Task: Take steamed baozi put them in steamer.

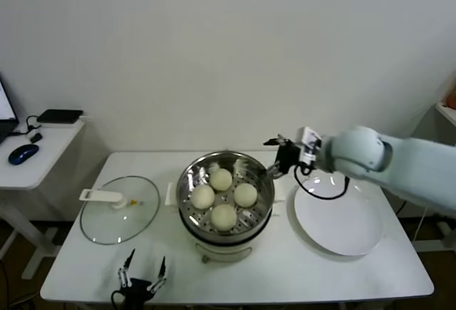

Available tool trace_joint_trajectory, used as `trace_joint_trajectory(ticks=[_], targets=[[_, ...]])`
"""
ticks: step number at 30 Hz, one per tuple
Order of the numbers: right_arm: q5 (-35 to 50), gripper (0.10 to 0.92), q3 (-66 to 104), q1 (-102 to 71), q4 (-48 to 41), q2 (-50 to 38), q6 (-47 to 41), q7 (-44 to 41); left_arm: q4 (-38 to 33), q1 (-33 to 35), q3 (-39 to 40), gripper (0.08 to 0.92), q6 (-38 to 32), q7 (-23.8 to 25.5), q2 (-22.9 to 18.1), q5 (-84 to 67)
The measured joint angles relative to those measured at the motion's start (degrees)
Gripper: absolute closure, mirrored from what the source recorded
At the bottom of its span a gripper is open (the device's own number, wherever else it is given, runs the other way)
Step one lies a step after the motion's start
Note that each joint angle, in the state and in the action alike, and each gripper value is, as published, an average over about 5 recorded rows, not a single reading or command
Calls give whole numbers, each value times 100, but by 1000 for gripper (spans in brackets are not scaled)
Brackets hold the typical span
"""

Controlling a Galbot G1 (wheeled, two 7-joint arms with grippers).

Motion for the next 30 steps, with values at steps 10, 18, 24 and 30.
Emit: trace_joint_trajectory(ticks=[10,18,24,30], targets=[[-1126,203,3835,-3822,603,72,1077,591,-28,18,52,177,-16,-40,-67,34],[-1971,203,6855,-6873,680,1426,2268,526,-91,49,44,177,-14,-60,-76,2],[-2391,203,8477,-9133,526,2524,3296,376,-132,67,66,177,-16,-65,-76,-6],[-2575,203,9299,-11019,337,3367,4223,234,-168,88,59,177,-21,-73,-70,-13]])
